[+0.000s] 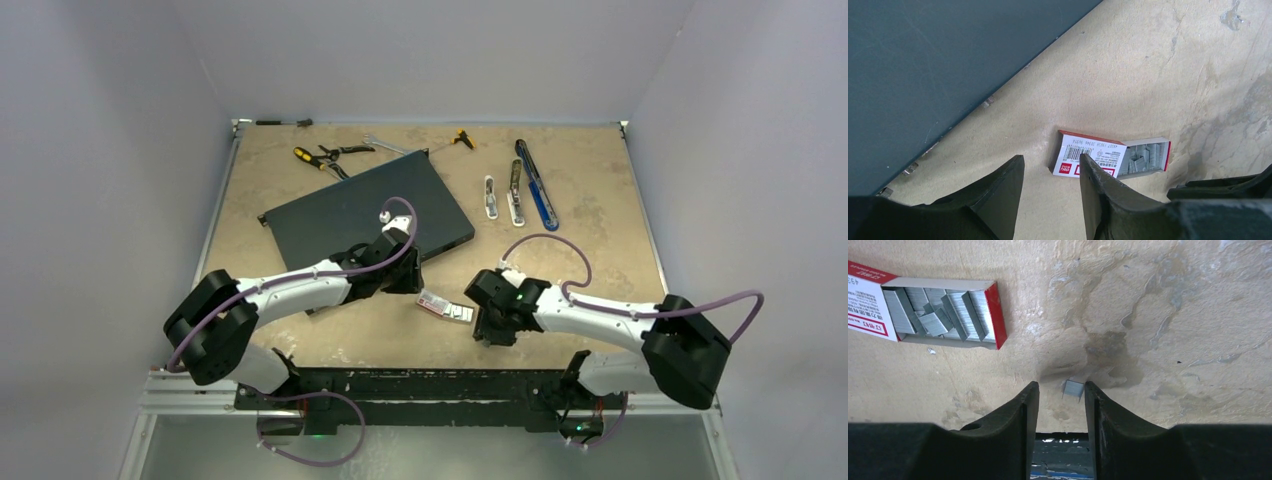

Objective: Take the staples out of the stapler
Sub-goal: Pick up the staple from the center of the board.

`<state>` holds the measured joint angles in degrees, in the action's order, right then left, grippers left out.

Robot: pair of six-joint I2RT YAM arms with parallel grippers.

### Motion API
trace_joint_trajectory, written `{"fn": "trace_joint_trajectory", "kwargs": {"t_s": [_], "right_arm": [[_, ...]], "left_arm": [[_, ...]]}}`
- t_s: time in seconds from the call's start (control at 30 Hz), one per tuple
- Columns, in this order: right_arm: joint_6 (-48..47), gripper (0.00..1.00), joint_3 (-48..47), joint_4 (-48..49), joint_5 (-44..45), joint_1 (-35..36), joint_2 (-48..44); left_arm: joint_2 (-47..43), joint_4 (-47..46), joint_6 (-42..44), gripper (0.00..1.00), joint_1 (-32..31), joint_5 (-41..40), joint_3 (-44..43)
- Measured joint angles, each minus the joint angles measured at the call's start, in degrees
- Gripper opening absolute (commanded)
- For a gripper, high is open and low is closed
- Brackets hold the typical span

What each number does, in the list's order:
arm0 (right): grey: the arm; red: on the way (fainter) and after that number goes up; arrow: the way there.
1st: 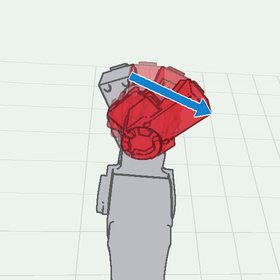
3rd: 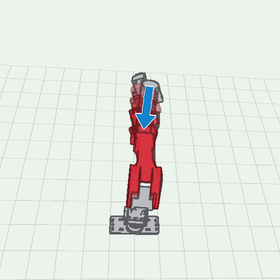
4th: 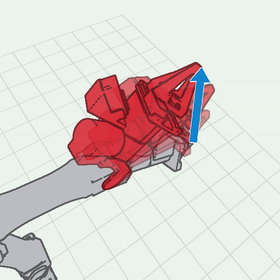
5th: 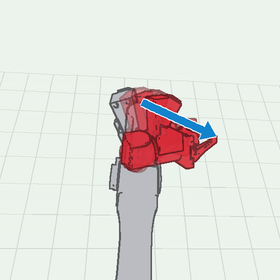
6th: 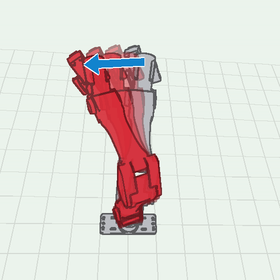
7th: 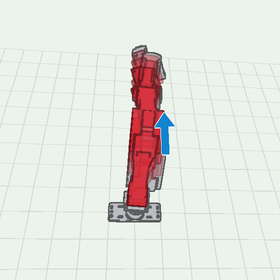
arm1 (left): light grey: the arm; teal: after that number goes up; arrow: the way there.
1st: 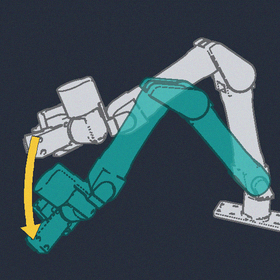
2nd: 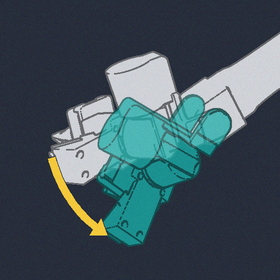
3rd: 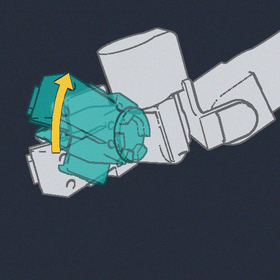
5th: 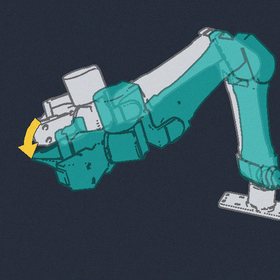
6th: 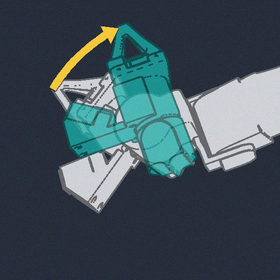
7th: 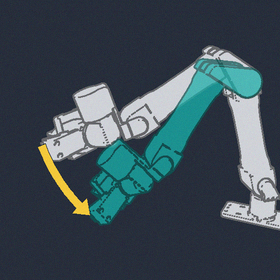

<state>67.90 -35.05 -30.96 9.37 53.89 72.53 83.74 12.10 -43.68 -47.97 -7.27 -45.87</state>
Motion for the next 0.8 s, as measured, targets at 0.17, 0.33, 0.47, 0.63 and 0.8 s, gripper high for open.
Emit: {"fn": "trace_joint_trajectory", "kwargs": {"t_s": [0.17, 0.33, 0.47, 0.63, 0.8], "right_arm": [[0.0, 0.42, -1.4, -0.6, -0.1, 2.0, 1.9], [0.0, 0.3, -3.1, -2.1, -0.1, 3.6, 4.2], [0.1, 0.25, -4.1, -3.5, 0.4, 3.9, 5.6], [0.5, 0.22, -5.6, -5.2, 1.4, 4.0, 7.4], [-0.3, 0.2, -6.4, -5.7, 2.5, 4.2, 8.1]], "left_arm": [[0.0, 0.0, 0.0, 0.43, 0.1, 0.0, 0.0], [0.0, 0.0, 0.5, 0.43, 0.3, 0.0, 0.0], [0.0, 0.0, 0.9, 0.43, 0.3, 0.0, 0.0], [-0.2, 0.0, 1.3, 0.43, 0.3, 0.0, 0.0], [-0.5, 0.2, 1.3, 0.43, 0.5, 0.0, 0.0]]}}
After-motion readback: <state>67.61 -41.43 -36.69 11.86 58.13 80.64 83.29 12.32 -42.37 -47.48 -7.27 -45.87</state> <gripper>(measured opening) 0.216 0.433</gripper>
